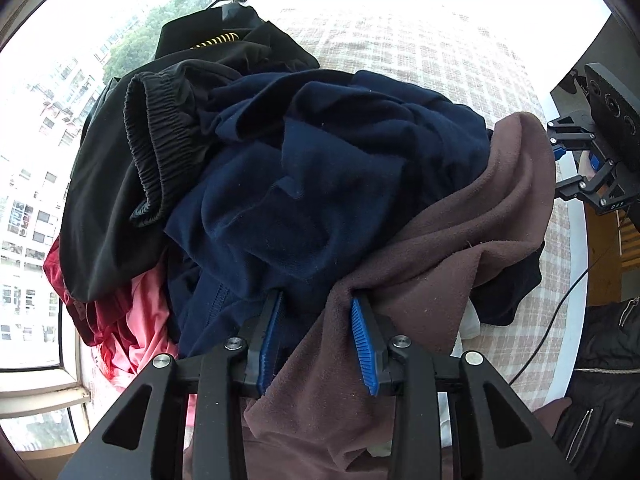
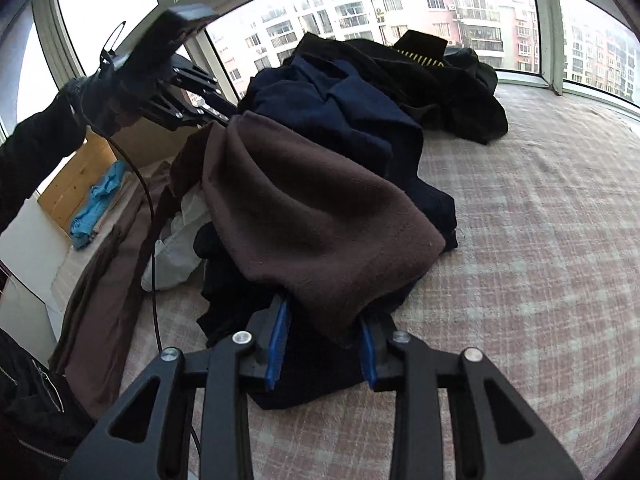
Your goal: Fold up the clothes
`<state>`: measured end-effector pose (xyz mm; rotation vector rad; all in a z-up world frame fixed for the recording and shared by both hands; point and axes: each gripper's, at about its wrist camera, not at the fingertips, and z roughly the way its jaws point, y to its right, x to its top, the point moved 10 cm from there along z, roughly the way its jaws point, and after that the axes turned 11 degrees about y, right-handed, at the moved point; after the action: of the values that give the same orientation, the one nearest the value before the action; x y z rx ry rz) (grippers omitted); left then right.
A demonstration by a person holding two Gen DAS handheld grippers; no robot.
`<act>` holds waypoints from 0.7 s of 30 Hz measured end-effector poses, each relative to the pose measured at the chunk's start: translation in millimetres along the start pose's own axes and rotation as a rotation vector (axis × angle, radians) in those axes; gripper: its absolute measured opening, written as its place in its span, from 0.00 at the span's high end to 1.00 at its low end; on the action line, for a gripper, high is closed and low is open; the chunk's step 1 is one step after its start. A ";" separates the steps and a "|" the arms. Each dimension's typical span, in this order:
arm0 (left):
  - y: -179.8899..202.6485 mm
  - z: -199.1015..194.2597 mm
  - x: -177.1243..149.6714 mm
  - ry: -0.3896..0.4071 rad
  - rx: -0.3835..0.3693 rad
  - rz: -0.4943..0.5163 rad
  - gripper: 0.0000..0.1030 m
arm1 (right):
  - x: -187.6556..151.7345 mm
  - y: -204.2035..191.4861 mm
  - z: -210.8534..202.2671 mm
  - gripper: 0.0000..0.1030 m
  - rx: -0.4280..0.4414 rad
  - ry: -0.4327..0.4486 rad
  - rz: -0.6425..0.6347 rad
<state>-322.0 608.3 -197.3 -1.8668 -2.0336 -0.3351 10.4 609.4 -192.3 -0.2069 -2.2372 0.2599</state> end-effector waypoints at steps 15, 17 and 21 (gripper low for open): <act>85.8 -50.2 -12.5 0.080 0.016 0.176 0.68 | 42.0 25.7 -100.3 0.94 0.033 0.002 0.160; 95.9 -44.2 -4.7 0.081 0.020 0.215 0.67 | 50.3 17.3 -109.5 0.94 0.062 0.023 0.152; 108.4 -27.2 8.1 0.063 0.019 0.239 0.71 | 51.8 4.8 -118.4 0.94 0.034 0.013 0.074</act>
<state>-212.1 615.4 -176.5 -2.0340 -1.7433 -0.3046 70.7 640.0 -82.1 -0.2725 -2.2130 0.3355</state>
